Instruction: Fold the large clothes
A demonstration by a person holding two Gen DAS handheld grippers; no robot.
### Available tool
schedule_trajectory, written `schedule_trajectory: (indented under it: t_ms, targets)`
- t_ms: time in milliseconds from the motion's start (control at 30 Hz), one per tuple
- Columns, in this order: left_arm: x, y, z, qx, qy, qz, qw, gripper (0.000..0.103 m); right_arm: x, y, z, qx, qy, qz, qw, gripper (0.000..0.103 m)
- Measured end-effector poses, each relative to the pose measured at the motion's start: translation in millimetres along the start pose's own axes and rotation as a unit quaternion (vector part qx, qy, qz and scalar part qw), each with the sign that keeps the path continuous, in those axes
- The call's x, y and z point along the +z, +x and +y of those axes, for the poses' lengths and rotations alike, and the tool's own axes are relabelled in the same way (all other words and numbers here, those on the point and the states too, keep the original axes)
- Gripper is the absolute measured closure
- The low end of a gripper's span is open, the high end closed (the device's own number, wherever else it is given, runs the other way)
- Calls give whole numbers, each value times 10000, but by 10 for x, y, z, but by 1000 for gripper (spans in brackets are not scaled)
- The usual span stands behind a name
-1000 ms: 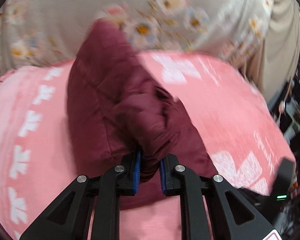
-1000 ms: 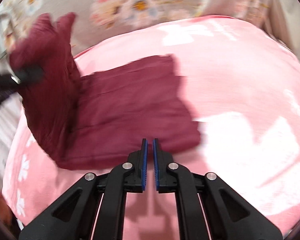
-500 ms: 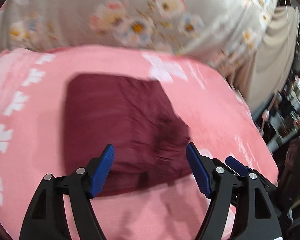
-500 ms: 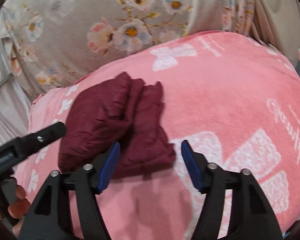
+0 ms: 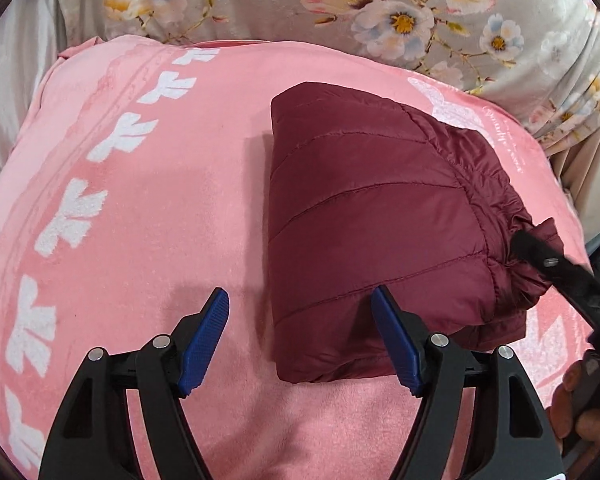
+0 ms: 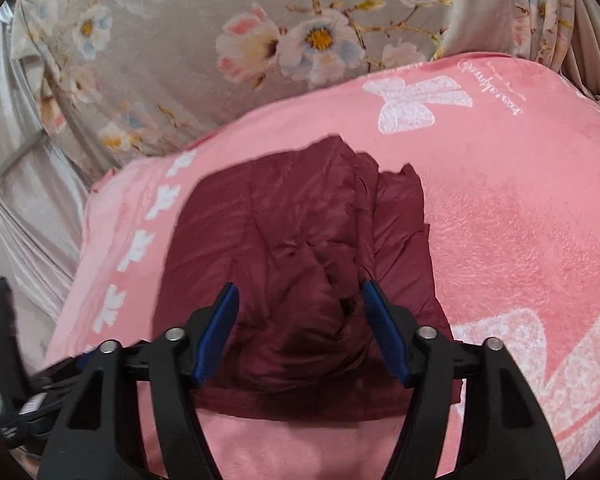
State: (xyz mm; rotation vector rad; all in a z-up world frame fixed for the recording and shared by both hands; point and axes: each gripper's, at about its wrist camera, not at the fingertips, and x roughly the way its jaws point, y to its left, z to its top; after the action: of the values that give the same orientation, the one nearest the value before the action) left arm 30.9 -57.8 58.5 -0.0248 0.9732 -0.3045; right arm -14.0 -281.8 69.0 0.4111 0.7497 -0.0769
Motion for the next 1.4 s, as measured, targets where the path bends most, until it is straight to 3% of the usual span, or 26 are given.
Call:
schedule_trajectory:
  t_ms: [33,133,300,567,833,1400]
  targets:
    - [-5,7,-34,25,53,5,10000,32,-19,-18,-50,77,72,-16,9999,86]
    - [-10,27,-128,84,210,32,9997,32,-57,-228,-207,247,286,-285,9989,93]
    - [-1,158,-271,241,395,157,9988,31,-154,-328,-432,-135,395,-338,9986,93]
    - [-83,347,-366,402,544,352,9971,30,-358,-47,-681,-239,634,23,9977,92]
    - [-145,497,-415,509,634,434,9957,29,-503,155,-721,-438,541,126,9975,89]
    - [-197,720,-487,754,855,279,9931,22,-598,296,-739,-459,419,58,9981,88]
